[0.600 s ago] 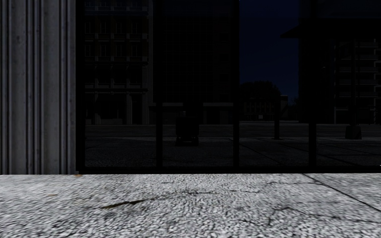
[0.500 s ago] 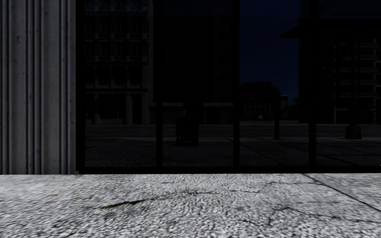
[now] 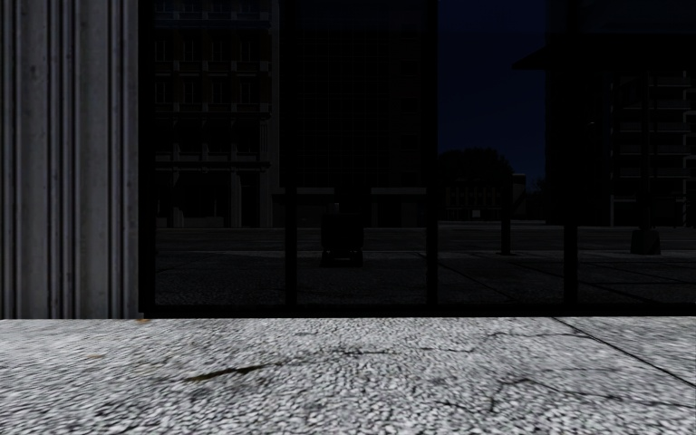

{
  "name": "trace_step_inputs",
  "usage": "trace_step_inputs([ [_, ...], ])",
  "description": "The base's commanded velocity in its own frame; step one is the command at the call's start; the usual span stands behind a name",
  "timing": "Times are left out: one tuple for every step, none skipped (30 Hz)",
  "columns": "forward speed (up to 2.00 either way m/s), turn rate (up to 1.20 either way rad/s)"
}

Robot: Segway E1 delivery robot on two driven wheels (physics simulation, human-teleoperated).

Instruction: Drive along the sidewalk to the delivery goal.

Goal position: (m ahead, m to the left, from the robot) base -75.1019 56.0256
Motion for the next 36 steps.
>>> trace_step_inputs([
  [0.0,0.0],
  [0.0,0.0],
  [0.0,0.0],
  [0.0,0.0],
  [0.0,0.0],
  [0.0,0.0],
  [0.0,0.0],
  [0.0,0.0],
  [0.0,0.0],
  [0.0,0.0],
  [0.0,0.0],
  [0.0,0.0],
  [0.06,0.0],
  [0.08,0.0],
  [0.1,0.0],
  [0.2,0.0],
  [0.33,0.0],
  [0.42,0.0],
  [0.42,0.0],
  [0.45,0.15],
  [0.46,0.23],
  [0.46,0.3],
  [0.46,0.32],
  [0.46,0.34],
  [0.46,0.36],
  [0.46,0.37],
  [0.46,0.38],
  [0.46,0.38],
  [0.46,0.38],
  [0.46,0.38],
  [0.47,0.4],
  [0.47,0.44],
  [0.47,0.46],
  [0.47,0.46],
  [0.47,0.47],
  [0.47,0.47],
])
